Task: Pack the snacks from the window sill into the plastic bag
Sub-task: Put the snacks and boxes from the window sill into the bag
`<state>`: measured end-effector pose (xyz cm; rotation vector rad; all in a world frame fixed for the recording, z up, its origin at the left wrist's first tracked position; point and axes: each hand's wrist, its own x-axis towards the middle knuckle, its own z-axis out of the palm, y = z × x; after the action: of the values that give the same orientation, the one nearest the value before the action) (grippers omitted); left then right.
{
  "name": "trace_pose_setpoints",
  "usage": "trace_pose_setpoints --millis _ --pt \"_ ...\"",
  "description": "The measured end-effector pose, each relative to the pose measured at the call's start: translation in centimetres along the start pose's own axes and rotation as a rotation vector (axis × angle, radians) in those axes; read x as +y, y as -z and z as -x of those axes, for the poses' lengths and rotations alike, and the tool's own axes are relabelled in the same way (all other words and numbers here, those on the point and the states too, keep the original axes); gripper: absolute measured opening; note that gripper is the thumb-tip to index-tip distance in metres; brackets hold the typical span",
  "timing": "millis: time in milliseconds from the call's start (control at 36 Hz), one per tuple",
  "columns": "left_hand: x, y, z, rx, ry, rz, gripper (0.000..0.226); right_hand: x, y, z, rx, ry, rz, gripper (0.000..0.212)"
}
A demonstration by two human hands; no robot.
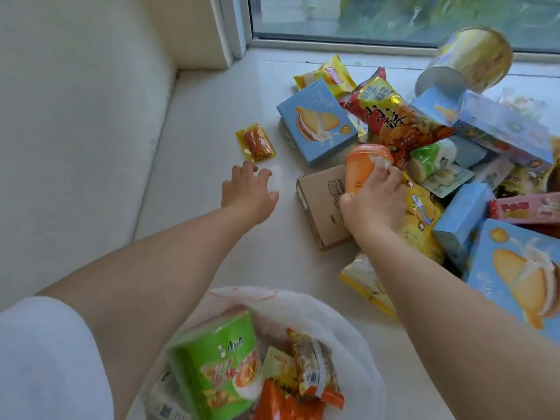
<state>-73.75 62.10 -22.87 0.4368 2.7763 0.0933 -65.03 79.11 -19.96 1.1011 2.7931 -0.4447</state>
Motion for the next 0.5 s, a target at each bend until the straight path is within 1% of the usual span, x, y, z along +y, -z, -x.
trace_pose_setpoints --millis 56,139,194,278,361,417,500 --pt "-0.1 -0.4 -2.5 -0.019 0.051 0.063 0.05 -0.2 -0.8 -1.4 0.026 0.014 -0.005 0.084" --pt "-0.1 -1.0 -5.7 -0.03 0.233 0.318 0.051 -0.5 -2.0 -2.5 0.041 0.013 -0.048 0.091" --pt "-0.1 -1.5 -7.8 0.008 0.37 0.476 0.053 -0.7 -3.0 -2.9 0.079 0.031 -0.032 0.09" --pt "0.2 -2.3 -10.7 0.12 0.497 0.596 0.064 -0.7 -3.9 -3.7 0.125 0.07 0.015 0.087" --pt "0.3 -2.8 -12.5 0.204 0.565 0.606 0.079 -0.2 -4.1 -4.2 0.132 0.07 0.019 0.088" --pt "0.2 -3.0 -13.4 0.238 0.576 0.619 0.085 0.1 -4.2 -4.2 0.142 0.073 0.007 0.088" --pt "0.5 -2.8 -14.4 0.236 0.531 0.681 0.083 0.1 -4.2 -4.1 0.148 0.081 0.008 0.087"
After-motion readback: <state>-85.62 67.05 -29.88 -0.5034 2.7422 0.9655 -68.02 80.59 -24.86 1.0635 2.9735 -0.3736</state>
